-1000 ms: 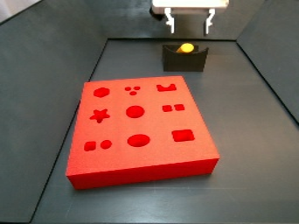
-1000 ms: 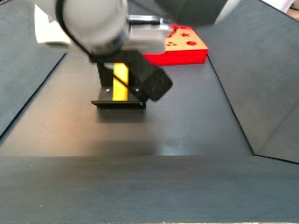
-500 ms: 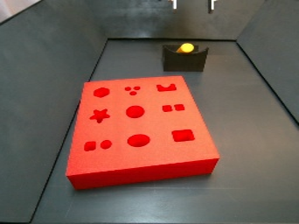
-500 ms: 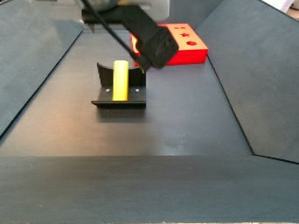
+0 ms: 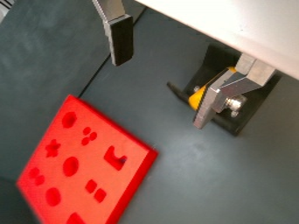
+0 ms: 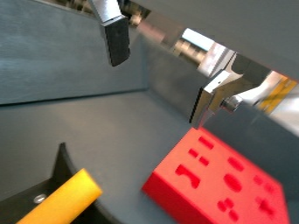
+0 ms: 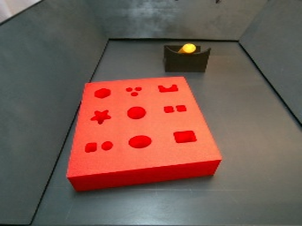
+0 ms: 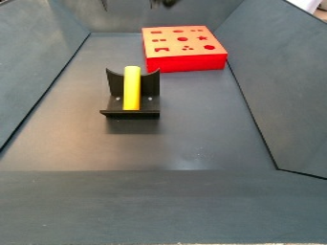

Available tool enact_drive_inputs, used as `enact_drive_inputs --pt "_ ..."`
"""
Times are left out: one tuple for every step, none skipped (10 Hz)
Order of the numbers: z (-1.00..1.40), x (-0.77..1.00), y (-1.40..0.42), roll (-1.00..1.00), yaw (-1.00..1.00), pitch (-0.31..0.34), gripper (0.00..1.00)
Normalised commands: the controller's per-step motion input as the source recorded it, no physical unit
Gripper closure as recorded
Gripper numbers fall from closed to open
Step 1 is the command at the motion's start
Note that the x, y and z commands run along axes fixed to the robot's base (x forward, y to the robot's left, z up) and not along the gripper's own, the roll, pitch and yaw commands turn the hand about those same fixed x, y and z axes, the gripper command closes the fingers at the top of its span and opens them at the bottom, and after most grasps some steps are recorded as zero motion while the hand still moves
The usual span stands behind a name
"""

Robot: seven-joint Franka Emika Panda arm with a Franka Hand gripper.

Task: Pick up the oval object. Move up. Place the oval object on the fixture. Regrasp the oval object. Move to above the board. Insert the oval object.
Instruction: Regrasp the oval object.

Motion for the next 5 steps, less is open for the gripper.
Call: enact_drive_inputs --pt "0.04 -0.02 -0.04 1.00 0.03 0.056 0.00" --pt "0.03 -0.02 -0.04 1.00 0.03 0.055 0.00" --pt "0.02 -0.03 -0.04 1.00 0.03 0.049 0.00" --pt "0.02 -0.04 -0.03 1.00 0.03 0.043 0.00" --pt "0.01 -0.04 -0.03 1.00 0.03 0.038 0.00"
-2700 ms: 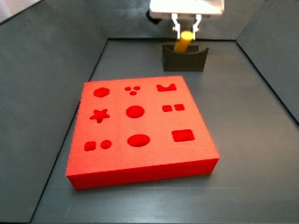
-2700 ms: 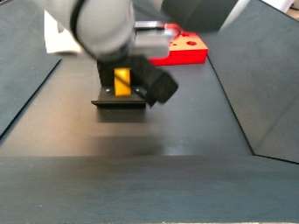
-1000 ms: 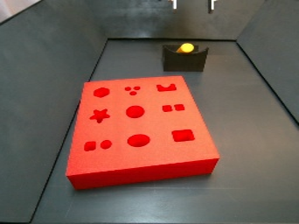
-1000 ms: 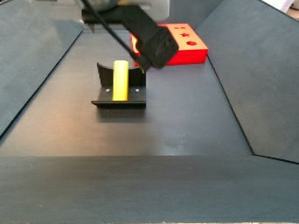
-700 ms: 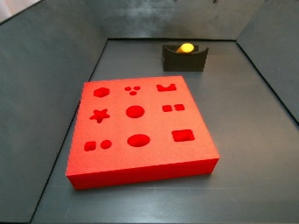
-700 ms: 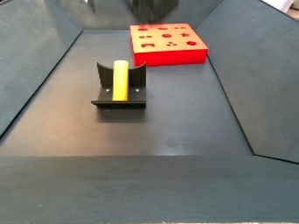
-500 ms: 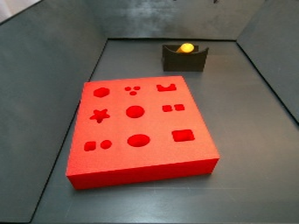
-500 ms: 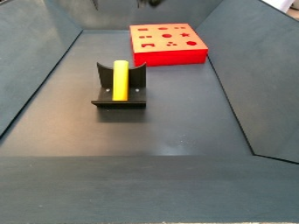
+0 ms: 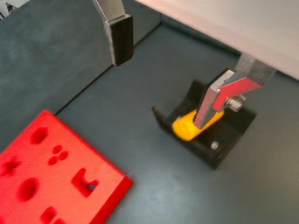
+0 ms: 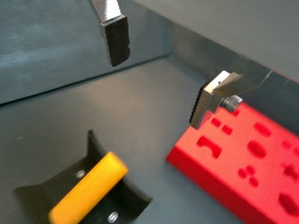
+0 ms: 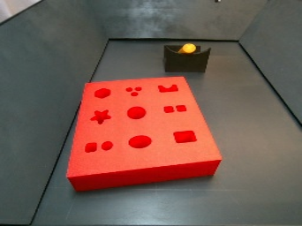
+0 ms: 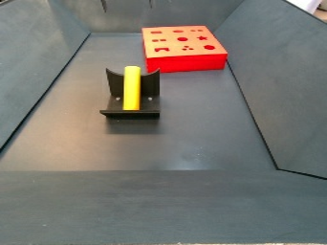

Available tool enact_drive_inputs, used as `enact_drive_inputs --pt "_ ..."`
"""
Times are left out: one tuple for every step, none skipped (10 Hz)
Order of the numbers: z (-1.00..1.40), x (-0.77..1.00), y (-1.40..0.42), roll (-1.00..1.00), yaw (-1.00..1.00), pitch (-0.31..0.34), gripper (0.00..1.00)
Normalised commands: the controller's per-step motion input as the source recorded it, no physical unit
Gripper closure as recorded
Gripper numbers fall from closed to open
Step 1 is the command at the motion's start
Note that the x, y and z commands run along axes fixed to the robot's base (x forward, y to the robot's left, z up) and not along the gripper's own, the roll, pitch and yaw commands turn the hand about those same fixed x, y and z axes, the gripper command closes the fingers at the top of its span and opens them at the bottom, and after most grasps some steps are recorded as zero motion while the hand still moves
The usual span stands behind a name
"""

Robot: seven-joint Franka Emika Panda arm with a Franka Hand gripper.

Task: Pick up the oval object. Move up. Place the oval object on the fixture. Regrasp the oval object. Move to above the board. Insert the oval object.
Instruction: Regrasp the oval object.

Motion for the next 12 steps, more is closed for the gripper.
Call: enact_drive_inputs --pt "0.01 -0.04 -0.02 1.00 0.03 0.032 0.00" --pt "0.00 -0.03 -0.02 1.00 0.03 0.027 0.00" --pt "0.01 -0.02 -0.02 1.00 0.03 0.022 0.00" --pt "0.01 -0.02 -0.02 1.00 0.03 0.018 0.00" --pt "0.01 -0.02 -0.02 1.00 0.03 0.017 0.00" --pt "0.01 -0.02 -0.02 1.00 0.03 0.019 0.00" --pt "0.01 -0.01 -0.02 1.00 0.04 0.023 0.00" --pt "0.00 0.01 -0.02 1.00 0.04 0.030 0.00" --pt "0.00 0.02 -0.02 1.00 0.04 0.040 0.00" --pt "0.00 0.03 -0.03 1.00 0.04 0.047 0.00" --pt "-0.01 0.05 -0.03 1.00 0.05 0.062 0.00" --pt "-0.01 0.07 -0.03 1.00 0.06 0.077 0.00"
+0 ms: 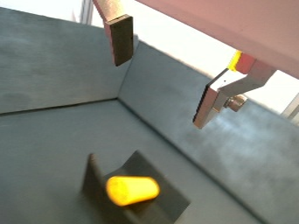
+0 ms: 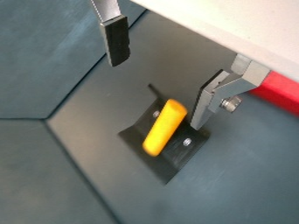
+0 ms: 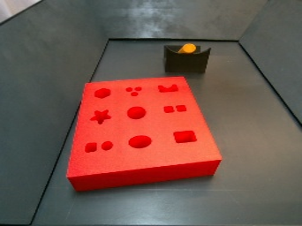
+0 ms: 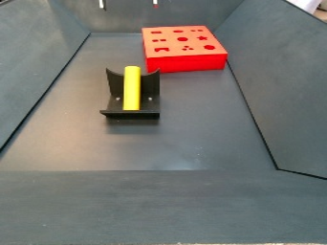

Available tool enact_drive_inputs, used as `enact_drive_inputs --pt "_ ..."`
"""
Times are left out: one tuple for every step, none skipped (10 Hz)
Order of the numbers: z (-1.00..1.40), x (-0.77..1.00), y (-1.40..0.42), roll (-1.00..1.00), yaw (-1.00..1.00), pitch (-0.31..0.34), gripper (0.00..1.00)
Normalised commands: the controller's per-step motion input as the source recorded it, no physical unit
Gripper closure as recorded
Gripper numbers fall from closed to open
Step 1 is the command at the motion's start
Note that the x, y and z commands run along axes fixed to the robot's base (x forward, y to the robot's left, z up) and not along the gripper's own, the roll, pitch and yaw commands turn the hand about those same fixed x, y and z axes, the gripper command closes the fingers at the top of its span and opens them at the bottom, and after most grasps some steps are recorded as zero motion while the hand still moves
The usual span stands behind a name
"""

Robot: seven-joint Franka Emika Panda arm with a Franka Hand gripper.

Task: Pick up the oval object. Move up. Place the oval object on the fixture. Regrasp the oval object. Move to above the board. Insert the oval object.
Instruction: Regrasp the oval object.

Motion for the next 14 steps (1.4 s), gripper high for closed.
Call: enact_drive_inputs --pt "-0.01 0.09 -0.03 1.00 0.07 0.106 0.00" --pt "-0.01 0.10 -0.03 1.00 0.08 0.124 0.00" --pt "-0.01 0.10 -0.04 1.00 0.11 0.161 0.00" --pt "-0.01 0.10 -0.04 0.98 0.14 0.183 0.00" --pt "-0.01 0.10 -0.04 0.72 0.17 0.164 0.00" --pt "-0.01 0.10 -0.04 0.59 0.18 0.151 0.00" --pt "-0.01 0.10 -0.04 0.35 0.19 0.119 0.00" --pt "0.00 0.09 -0.03 0.21 0.20 0.078 0.00" --pt "-1.00 0.03 0.08 0.20 0.15 0.009 0.00" --pt "-1.00 0.03 0.07 0.19 0.15 -0.008 0.00" --pt "-1.00 0.04 0.07 0.16 0.12 -0.044 0.00" --pt "-1.00 0.06 0.06 0.11 0.10 -0.065 0.00" --pt "-1.00 0.07 0.06 0.08 0.08 -0.076 0.00" --pt "-1.00 0.07 0.06 0.07 0.05 -0.085 0.00"
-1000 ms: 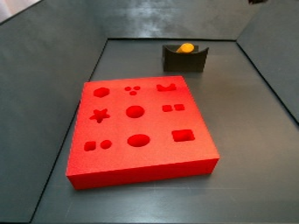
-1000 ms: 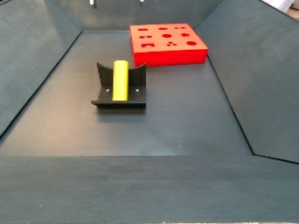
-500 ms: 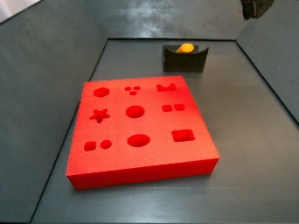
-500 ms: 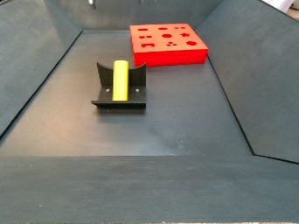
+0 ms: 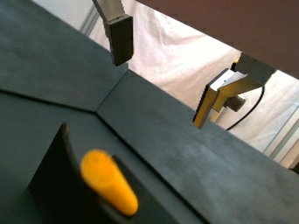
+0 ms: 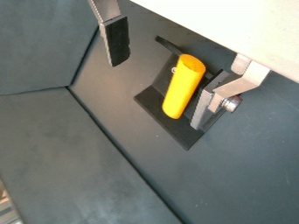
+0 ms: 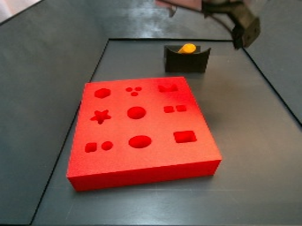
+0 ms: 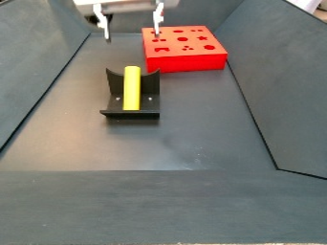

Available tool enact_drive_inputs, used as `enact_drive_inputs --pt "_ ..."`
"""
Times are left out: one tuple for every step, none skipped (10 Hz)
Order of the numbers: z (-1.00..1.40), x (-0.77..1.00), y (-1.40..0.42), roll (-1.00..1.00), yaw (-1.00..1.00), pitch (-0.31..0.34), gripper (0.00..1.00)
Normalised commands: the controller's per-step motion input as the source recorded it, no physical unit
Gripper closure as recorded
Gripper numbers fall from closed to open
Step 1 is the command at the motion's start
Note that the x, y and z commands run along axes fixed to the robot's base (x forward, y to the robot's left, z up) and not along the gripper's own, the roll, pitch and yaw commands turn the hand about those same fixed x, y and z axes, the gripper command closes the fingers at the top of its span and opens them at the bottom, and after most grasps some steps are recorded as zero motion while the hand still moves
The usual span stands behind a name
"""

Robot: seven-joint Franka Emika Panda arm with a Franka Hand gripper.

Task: Pick up the oval object. Move up. Place the oval object on the fixture. Regrasp the oval object. Move to above the board. Insert the oval object.
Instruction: Regrasp the oval object.

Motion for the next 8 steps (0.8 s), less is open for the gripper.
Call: enact_drive_inputs --pt "-1.00 0.08 0.05 0.07 0.03 -0.084 0.00" --pt "-1.00 0.09 0.05 0.07 0.01 -0.073 0.00" --pt "-1.00 0.10 0.04 0.07 0.00 -0.063 0.00" --pt "-1.00 0.11 0.04 0.07 -0.01 -0.051 0.00" --pt "-0.88 0.11 0.02 0.07 -0.02 -0.026 0.00" --pt "-0.78 0.10 0.02 0.07 -0.02 -0.018 0.00" --pt "-0.59 0.09 0.01 0.06 -0.01 -0.012 0.00" --pt "-0.40 0.07 0.01 0.06 0.00 -0.010 0.00"
